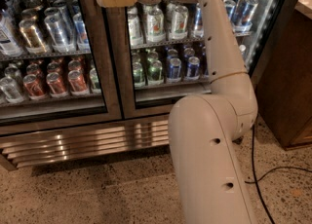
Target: Open right fridge door
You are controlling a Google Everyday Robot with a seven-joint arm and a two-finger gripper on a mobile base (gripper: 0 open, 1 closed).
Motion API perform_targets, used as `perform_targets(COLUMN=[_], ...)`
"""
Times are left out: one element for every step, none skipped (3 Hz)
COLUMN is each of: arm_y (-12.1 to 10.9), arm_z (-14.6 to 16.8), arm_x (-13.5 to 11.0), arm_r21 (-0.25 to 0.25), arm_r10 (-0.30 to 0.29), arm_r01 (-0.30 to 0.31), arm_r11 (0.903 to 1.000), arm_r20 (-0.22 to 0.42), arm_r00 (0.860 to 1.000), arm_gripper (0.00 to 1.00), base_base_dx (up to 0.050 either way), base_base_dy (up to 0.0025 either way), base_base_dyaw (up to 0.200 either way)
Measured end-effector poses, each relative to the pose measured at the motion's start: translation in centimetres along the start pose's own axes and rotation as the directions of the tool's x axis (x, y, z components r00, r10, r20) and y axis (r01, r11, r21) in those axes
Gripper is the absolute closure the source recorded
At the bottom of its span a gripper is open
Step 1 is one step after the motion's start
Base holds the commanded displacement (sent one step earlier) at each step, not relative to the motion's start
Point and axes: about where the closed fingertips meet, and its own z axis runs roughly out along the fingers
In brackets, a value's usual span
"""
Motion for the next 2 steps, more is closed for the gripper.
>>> perform_targets(arm_y=[0.00,0.00], arm_z=[0.00,0.00], arm_x=[0.00,0.00], arm_r21=[0.000,0.000], arm_r10=[0.000,0.000], arm_r01=[0.000,0.000], arm_r11=[1.0000,1.0000], arm_r20=[0.000,0.000], arm_r00=[1.000,1.000], arm_gripper=[0.65,0.89], base_base_dx=[0.000,0.000], base_base_dy=[0.00000,0.00000], base_base_dyaw=[0.000,0.000])
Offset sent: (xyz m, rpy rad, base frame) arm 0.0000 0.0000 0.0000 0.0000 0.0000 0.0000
